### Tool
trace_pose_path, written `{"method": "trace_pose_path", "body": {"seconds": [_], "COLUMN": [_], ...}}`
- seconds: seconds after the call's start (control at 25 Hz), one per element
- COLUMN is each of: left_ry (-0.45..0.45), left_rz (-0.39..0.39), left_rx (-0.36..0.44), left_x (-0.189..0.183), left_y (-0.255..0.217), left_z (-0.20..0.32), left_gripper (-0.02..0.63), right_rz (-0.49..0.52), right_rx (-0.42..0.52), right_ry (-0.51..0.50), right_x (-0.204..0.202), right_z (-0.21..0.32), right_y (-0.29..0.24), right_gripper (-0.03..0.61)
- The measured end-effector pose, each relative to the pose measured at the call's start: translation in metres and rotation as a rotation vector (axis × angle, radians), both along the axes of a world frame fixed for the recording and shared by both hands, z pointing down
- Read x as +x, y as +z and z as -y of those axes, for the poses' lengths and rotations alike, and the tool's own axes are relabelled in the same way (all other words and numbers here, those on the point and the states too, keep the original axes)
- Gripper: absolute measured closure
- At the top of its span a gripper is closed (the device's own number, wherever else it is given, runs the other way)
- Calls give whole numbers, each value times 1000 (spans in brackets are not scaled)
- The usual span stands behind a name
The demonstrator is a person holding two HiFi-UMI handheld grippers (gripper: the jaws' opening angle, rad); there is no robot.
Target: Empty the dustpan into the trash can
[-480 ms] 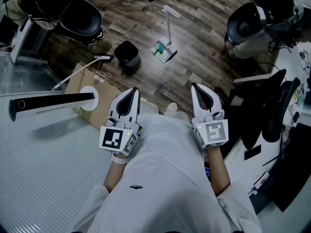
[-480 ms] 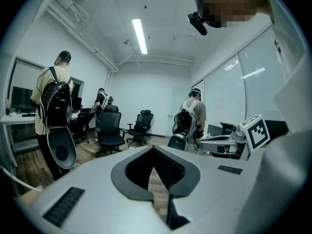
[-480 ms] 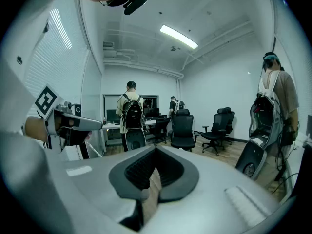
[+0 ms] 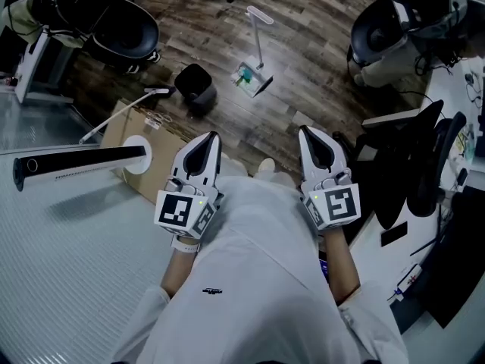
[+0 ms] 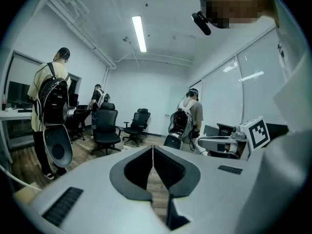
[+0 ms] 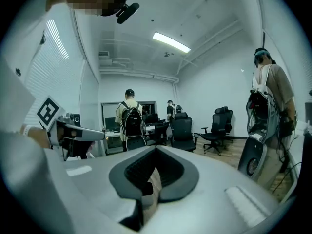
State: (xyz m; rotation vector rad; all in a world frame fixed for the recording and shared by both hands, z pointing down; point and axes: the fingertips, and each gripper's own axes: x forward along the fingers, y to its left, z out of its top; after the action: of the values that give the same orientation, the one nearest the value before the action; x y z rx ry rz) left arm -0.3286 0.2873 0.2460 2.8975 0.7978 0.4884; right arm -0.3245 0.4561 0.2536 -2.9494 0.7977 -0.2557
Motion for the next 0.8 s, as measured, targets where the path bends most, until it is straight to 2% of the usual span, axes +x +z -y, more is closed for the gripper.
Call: {"method": "trace_pose_path", "body": {"seconds": [0.08,0.12,0.16,0.28,0.4,0.48,0.6,0.72,0.8], "left_ry": [20,34,44,43,6,-13,-3,22,27], "left_rz": [22,30,30,18,2,-12,-16,8,18], "left_rx": [-34,-44,-41,-15,14,35,25,2,-5], "left_x": [-2,-3,-3,-4,-1,2,8,14,21], "left_y": [0,0,-1,-3,-5,-7,-10,-7,-4], "left_z": [-7,-10,-13,-16,-15,-12,-12,-17,-15], "left_gripper": [594,545,523,524,527,575,579,546,546], "right_rz": [-1,-6,-14,-21,9,21,39,35,30], "right_rx": [-18,-35,-52,-73,-24,-3,30,-25,-54], "right_ry": [-15,-21,-24,-47,-62,-42,-20,-19,-20], "right_x": [-2,-4,-5,-8,-8,-6,2,12,21], "right_z": [0,1,2,4,3,0,0,2,6], "right_y": [1,1,1,2,4,5,5,6,6], "right_gripper": [568,568,568,568,568,568,568,568,568]}}
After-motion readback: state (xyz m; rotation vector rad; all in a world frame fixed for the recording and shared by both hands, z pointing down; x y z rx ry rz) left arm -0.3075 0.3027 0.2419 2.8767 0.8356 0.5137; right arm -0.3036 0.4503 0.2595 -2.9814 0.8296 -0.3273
